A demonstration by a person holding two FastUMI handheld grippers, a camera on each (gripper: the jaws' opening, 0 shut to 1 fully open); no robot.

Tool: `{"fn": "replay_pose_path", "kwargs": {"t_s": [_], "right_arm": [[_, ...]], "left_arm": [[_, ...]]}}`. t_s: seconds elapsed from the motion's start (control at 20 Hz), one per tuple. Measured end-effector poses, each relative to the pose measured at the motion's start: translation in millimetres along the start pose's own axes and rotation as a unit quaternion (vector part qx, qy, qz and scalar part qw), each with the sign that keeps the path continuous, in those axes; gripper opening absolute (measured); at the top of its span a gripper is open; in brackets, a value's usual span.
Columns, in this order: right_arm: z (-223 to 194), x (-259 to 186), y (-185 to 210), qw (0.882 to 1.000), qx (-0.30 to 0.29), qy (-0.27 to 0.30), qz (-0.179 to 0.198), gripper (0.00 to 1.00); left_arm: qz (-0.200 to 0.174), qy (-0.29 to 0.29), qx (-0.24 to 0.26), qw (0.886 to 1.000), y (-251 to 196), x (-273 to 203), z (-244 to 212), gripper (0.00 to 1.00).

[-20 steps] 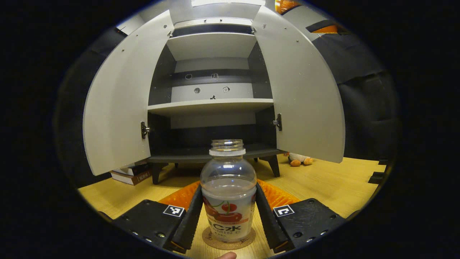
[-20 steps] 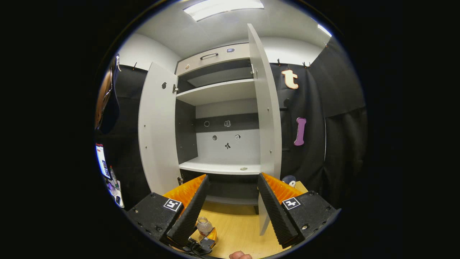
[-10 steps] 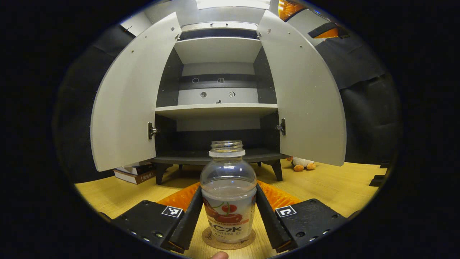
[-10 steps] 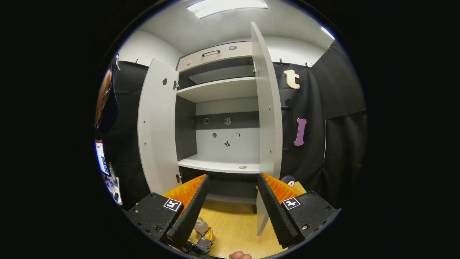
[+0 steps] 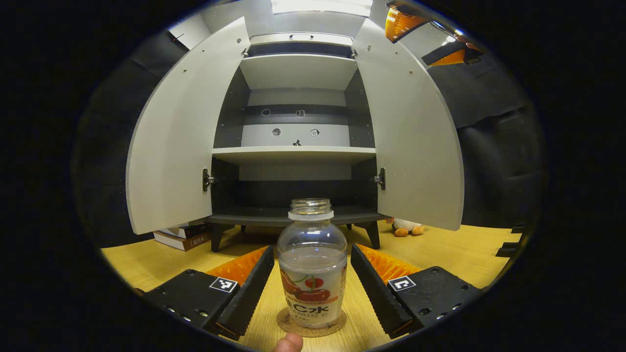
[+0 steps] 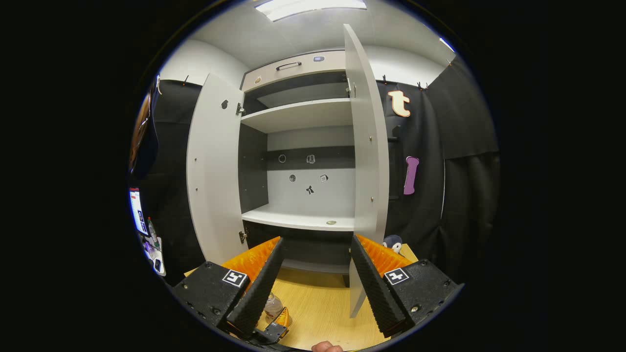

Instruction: Grasp the bottle in the cabinet with the left hand and place it on the coaster, then close the right door with the right hand and the left door with the left hand.

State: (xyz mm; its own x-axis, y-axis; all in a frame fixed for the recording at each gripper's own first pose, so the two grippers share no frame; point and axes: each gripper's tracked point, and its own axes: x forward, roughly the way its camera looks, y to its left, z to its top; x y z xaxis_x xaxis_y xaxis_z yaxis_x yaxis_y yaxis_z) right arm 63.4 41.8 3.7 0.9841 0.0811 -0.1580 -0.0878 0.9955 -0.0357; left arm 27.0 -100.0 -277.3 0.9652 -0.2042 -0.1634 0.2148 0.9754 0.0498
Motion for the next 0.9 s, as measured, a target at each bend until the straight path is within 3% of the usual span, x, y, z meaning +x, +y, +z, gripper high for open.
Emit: {"fn": "replay_pose_path", "kwargs": {"t_s": [0.45,0.9], "right_arm": [[2,3,-9,0.999,0.021,-0.036,0.001,0.84],[20,12,-16,0.993,0.064,-0.099,0.011,0.84]], "left_arm": [[-0.006,-0.034,-0.030,0.999,20,-1,94,0.95],[-0.030,-0.065,-0.006,0.997,28,-1,190,0.94]]}}
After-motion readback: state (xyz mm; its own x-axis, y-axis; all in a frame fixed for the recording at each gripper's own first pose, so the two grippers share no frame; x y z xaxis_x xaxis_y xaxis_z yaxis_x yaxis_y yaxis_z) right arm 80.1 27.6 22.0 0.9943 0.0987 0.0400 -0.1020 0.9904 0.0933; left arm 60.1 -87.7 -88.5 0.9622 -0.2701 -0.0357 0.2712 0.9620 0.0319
